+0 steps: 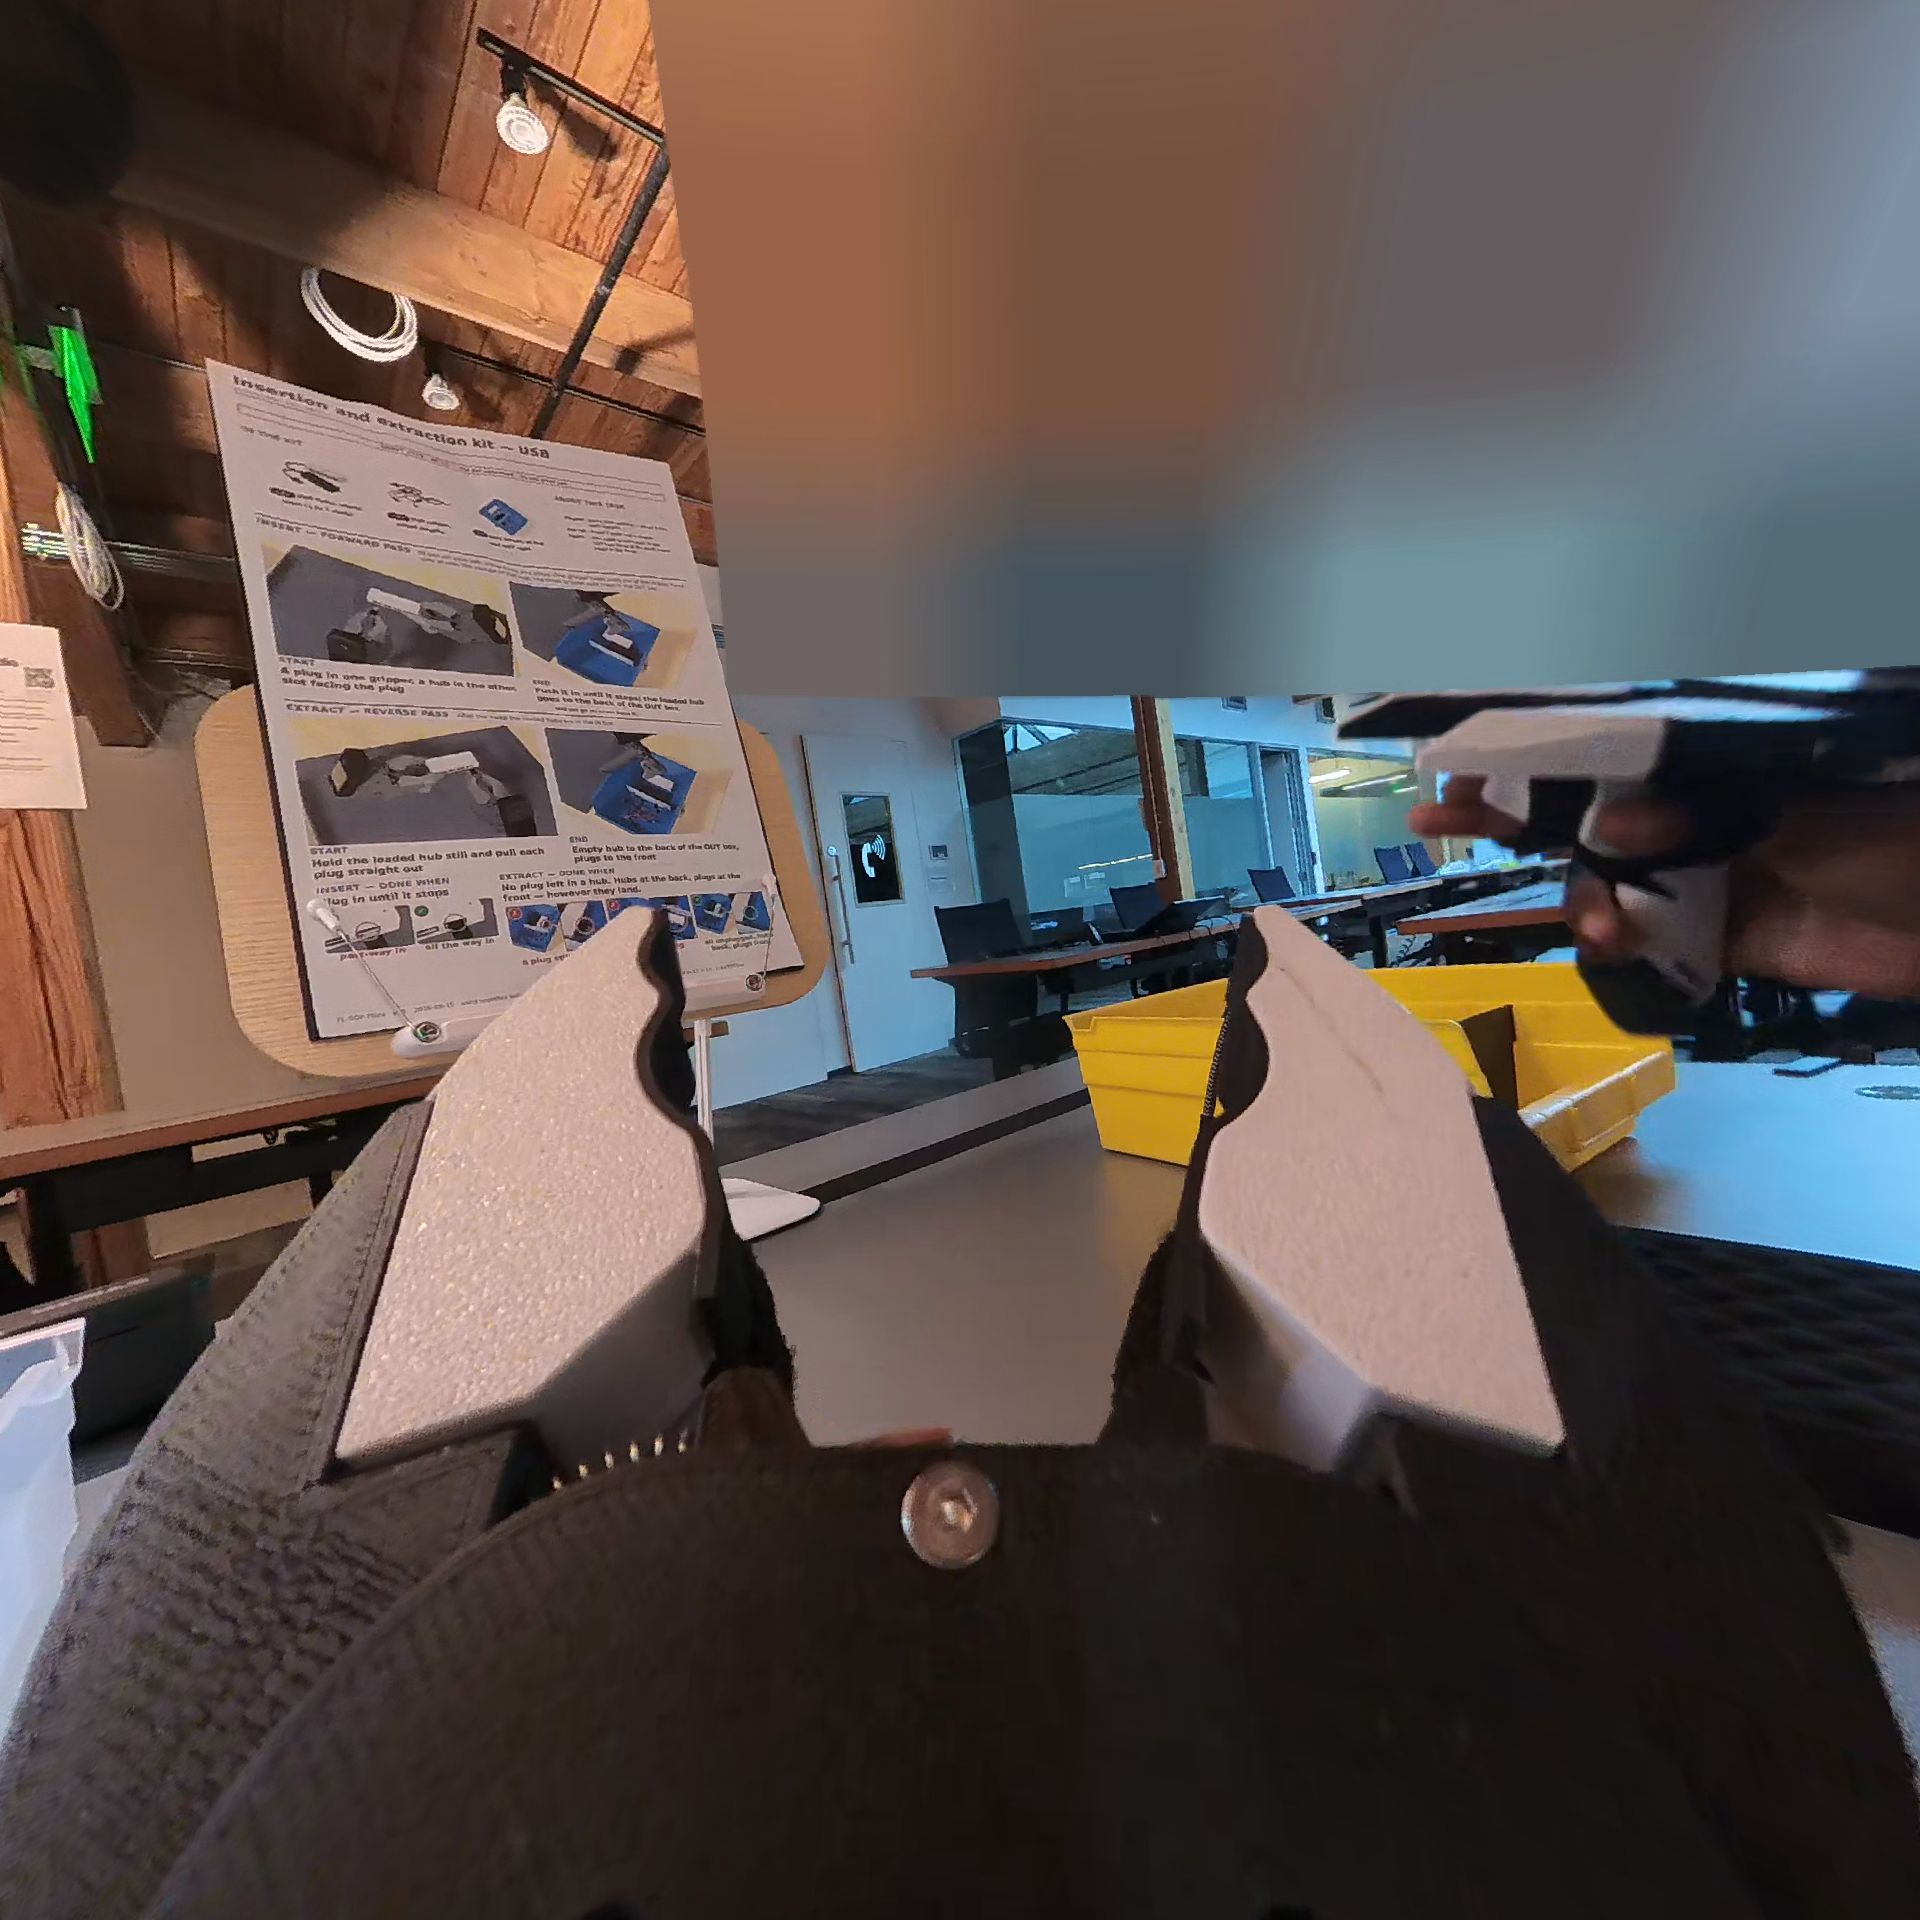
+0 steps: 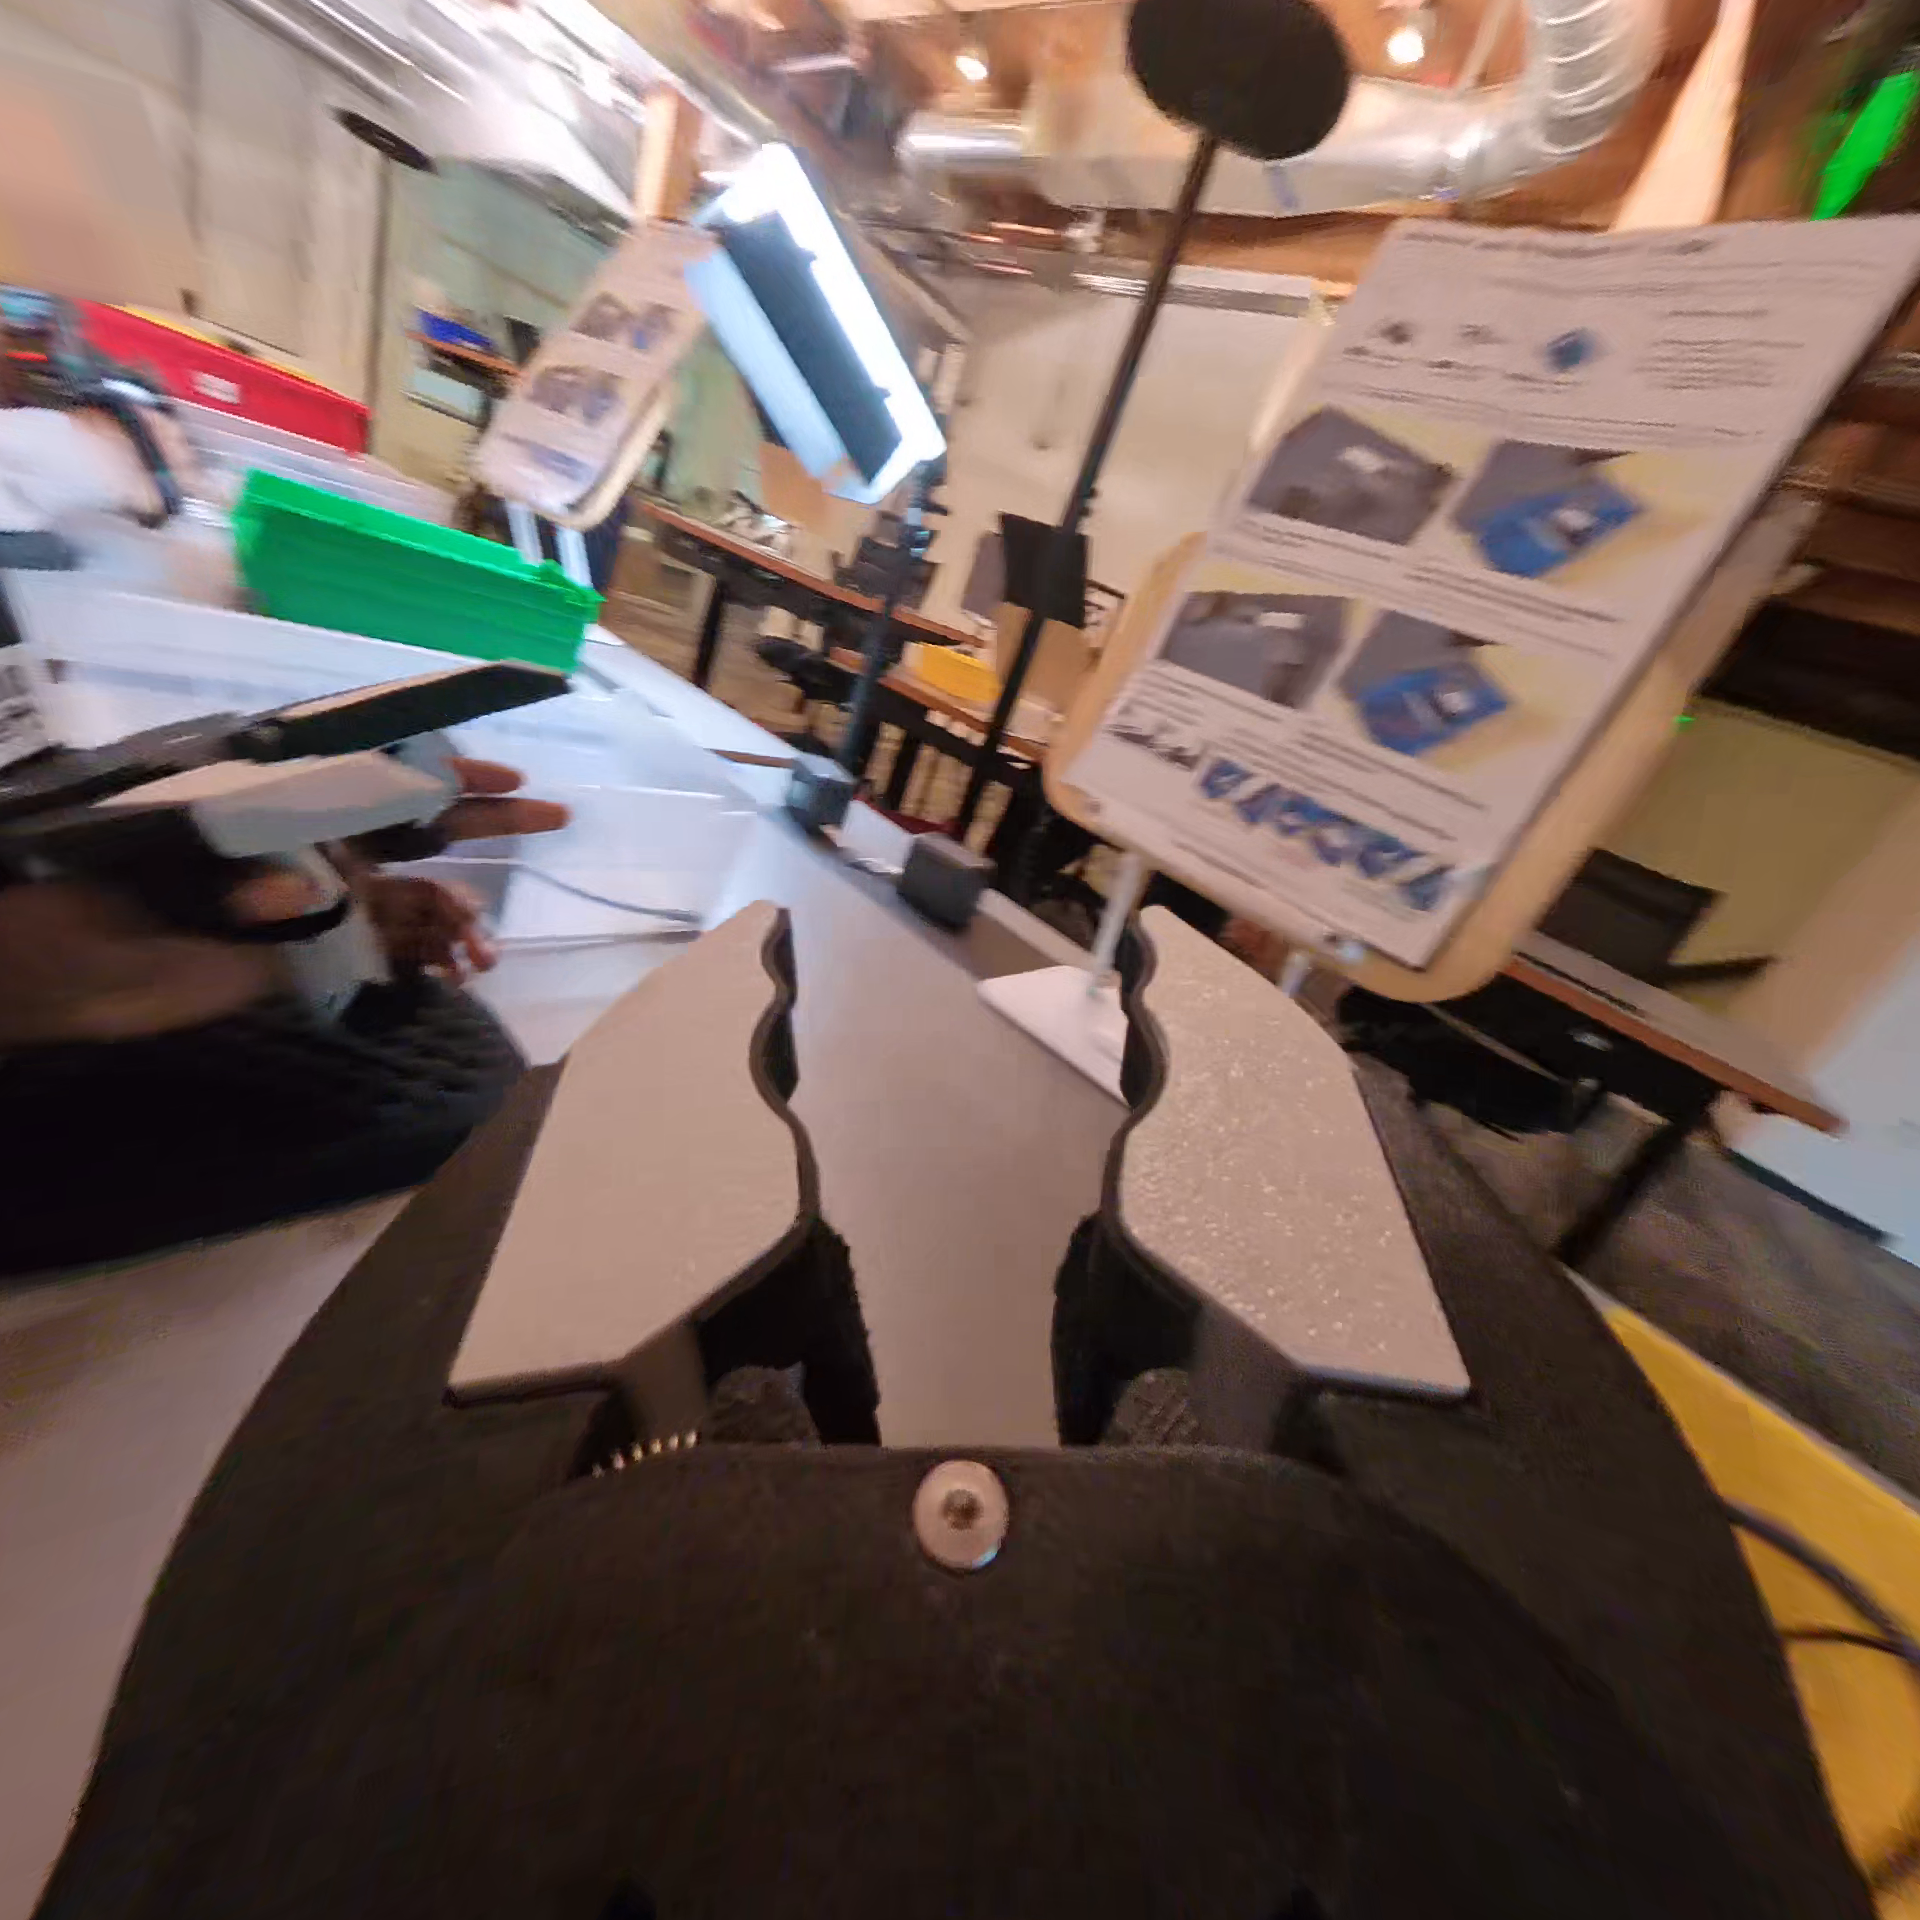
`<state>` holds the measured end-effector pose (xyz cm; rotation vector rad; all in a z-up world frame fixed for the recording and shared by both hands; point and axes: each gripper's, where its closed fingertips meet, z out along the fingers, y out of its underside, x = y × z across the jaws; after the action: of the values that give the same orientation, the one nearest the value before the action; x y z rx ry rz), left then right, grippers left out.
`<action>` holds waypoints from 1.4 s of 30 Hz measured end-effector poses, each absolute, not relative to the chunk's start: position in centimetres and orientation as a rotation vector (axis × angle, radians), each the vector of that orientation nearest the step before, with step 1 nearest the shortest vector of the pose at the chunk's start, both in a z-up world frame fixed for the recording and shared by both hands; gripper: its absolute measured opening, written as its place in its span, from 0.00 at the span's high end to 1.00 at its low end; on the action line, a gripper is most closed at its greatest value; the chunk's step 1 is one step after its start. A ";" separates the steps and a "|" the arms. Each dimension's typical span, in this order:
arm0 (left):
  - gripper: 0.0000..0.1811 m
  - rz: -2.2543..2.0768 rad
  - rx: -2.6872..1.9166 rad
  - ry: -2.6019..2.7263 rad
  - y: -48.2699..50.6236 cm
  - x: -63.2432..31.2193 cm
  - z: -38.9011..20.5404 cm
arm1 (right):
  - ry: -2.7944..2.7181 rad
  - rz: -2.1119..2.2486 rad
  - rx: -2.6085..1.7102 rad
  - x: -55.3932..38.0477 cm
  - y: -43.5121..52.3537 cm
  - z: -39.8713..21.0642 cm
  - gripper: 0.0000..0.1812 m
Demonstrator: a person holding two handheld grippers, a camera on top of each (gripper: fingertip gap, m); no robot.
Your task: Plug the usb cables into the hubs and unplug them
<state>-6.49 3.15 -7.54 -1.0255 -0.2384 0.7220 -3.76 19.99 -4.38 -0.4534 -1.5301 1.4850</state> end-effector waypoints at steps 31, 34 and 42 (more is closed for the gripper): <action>0.78 0.632 -1.464 -0.254 5.5 -6.1 -9.5 | -1.833 1.701 -0.595 -5.5 14.5 -15.2 0.79; 0.78 0.609 -1.578 -0.267 3.6 -5.7 -8.5 | -1.837 1.700 -0.593 -5.5 14.4 -15.2 0.79; 0.78 0.737 -1.864 -0.669 -10.2 -7.1 -8.7 | -1.860 1.669 -0.579 -5.5 14.2 -15.5 0.79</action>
<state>-7.12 -10.24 -8.72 -1.8644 -0.6694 0.7372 -5.46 14.19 -15.51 -0.5789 -1.8603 1.6686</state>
